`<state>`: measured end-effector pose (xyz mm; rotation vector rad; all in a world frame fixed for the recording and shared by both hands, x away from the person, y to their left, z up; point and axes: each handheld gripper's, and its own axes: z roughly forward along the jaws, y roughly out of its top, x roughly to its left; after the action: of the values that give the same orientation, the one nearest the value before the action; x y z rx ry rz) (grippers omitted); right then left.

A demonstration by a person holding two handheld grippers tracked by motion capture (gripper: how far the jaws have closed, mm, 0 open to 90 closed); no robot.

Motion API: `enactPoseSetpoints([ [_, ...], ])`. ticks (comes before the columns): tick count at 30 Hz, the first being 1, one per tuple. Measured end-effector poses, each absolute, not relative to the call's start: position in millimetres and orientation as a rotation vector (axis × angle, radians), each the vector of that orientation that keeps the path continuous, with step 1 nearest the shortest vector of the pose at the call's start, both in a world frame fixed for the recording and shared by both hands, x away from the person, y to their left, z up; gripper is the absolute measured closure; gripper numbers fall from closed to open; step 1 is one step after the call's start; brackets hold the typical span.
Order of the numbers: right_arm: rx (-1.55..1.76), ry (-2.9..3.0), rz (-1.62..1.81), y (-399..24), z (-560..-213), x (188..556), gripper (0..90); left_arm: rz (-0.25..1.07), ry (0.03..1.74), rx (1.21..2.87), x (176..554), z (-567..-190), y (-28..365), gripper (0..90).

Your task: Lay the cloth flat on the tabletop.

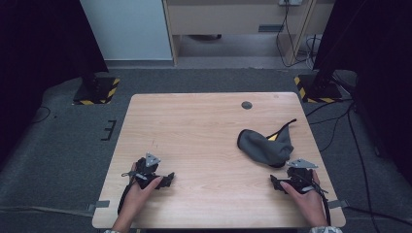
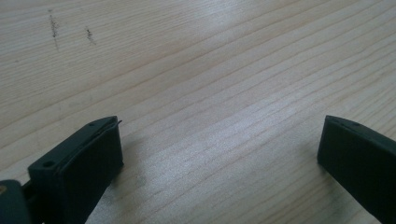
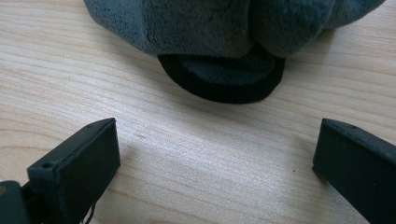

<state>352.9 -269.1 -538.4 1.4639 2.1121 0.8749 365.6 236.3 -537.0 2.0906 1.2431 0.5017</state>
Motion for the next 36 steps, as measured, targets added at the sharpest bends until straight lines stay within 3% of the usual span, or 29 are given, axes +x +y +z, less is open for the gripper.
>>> enactPoseSetpoints([
  [7,1.468,2.108,0.903,-272,-537,352,5.9,0.502,1.244,2.091,366,-537,236,0.0],
  [17,1.441,2.037,1.010,-279,-520,352,4.1,0.503,1.244,2.090,365,-537,236,0.0],
  [36,1.335,2.016,1.082,-272,-482,385,6.7,0.504,1.248,2.086,365,-537,236,0.0],
])
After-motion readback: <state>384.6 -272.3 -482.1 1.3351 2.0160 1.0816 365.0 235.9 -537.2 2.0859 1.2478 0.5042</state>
